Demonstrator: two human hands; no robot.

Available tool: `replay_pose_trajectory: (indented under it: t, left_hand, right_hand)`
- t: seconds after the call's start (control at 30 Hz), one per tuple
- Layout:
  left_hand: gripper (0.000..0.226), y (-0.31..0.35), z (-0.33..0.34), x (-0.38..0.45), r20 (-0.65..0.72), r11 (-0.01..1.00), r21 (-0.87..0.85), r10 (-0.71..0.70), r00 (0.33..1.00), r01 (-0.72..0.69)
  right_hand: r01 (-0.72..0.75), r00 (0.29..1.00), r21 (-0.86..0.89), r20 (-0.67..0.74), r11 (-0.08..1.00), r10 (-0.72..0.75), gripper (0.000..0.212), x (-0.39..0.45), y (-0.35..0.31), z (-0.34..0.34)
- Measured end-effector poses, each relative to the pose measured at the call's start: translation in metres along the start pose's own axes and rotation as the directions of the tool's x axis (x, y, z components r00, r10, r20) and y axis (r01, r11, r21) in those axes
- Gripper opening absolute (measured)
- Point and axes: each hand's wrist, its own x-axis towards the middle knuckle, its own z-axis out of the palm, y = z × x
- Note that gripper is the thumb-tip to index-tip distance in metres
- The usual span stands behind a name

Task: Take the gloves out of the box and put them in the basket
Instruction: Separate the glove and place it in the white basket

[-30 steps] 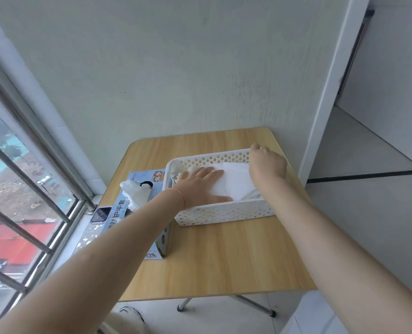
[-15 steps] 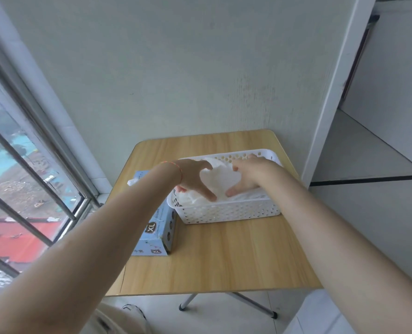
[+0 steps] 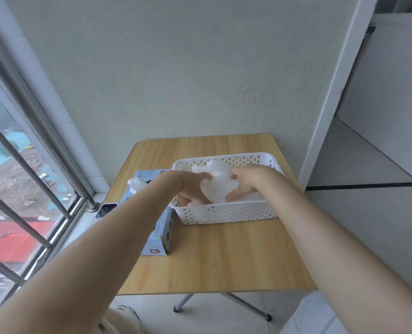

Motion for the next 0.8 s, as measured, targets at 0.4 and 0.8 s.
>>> replay_pose_trajectory:
  t: [0.4, 0.8]
  left_hand:
    - [0.019, -0.102, -0.012, -0.057, -0.698, 0.92, -0.384, -0.231, 0.678, -0.081]
    - [0.033, -0.161, 0.032, -0.071, -0.677, 0.853, -0.475, -0.195, 0.71, -0.218]
  right_hand:
    - [0.415, 0.852, 0.314, -0.464, 0.854, -0.243, 0.018, -0.002, -0.124, -0.019]
    - [0.452, 0.83, 0.369, -0.509, 0.812, -0.23, 0.012, 0.003, -0.179, -0.002]
